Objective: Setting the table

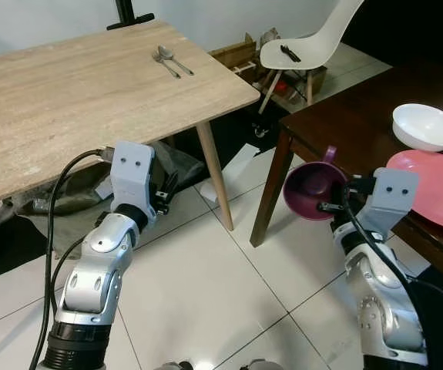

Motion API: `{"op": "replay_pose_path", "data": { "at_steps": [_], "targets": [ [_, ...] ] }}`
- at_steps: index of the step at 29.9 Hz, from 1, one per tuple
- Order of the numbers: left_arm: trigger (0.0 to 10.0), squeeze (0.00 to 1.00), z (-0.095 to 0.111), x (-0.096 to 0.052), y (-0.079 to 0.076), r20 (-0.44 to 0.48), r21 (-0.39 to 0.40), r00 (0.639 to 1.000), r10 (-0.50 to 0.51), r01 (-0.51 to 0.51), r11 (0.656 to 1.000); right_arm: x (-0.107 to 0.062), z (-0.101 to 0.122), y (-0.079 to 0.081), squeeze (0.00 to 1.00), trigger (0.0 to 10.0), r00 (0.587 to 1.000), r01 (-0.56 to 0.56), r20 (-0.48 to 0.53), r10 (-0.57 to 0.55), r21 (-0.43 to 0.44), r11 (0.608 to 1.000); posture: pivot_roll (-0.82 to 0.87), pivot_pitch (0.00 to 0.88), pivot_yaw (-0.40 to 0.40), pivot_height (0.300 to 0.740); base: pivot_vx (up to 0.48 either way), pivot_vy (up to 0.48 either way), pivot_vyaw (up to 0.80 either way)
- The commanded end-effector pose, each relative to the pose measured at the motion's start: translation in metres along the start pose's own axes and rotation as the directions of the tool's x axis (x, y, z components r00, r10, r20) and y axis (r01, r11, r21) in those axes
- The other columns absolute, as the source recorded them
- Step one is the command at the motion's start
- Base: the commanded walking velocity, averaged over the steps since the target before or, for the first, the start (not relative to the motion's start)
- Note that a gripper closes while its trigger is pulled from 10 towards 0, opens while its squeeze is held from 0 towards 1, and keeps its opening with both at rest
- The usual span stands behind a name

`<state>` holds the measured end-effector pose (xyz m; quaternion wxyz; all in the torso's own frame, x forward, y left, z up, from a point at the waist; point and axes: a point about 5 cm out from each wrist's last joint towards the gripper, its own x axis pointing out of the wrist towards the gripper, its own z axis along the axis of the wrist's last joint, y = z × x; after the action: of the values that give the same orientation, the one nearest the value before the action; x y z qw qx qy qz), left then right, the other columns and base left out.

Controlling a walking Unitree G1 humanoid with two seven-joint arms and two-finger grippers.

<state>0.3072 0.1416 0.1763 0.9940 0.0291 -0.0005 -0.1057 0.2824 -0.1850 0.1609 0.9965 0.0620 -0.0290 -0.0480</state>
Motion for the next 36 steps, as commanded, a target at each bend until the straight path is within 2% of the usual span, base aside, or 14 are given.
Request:
{"op": "replay_pose_path", "data": {
  "at_steps": [1,36],
  "targets": [
    [10.0,0.00,-0.0023,0.0003,-0.0015,-0.007,-0.008,1.000,-0.007,0.007,1.000,-0.0013,-0.0036,-0.0035,0.00,10.0,1.000,0.019,-0.012,-0.019,-0.010,1.000,-0.16,0.000,0.074,0.740,0.000,0.000,-0.80],
    [10.0,0.00,-0.0034,-0.0016,-0.0024,-0.011,-0.010,1.000,-0.008,0.008,1.000,-0.0025,-0.0052,-0.0056,0.00,10.0,0.999,0.032,-0.020,-0.032,-0.005,0.999,-0.16,0.002,0.069,0.740,0.000,0.000,0.00]
  ]
}}
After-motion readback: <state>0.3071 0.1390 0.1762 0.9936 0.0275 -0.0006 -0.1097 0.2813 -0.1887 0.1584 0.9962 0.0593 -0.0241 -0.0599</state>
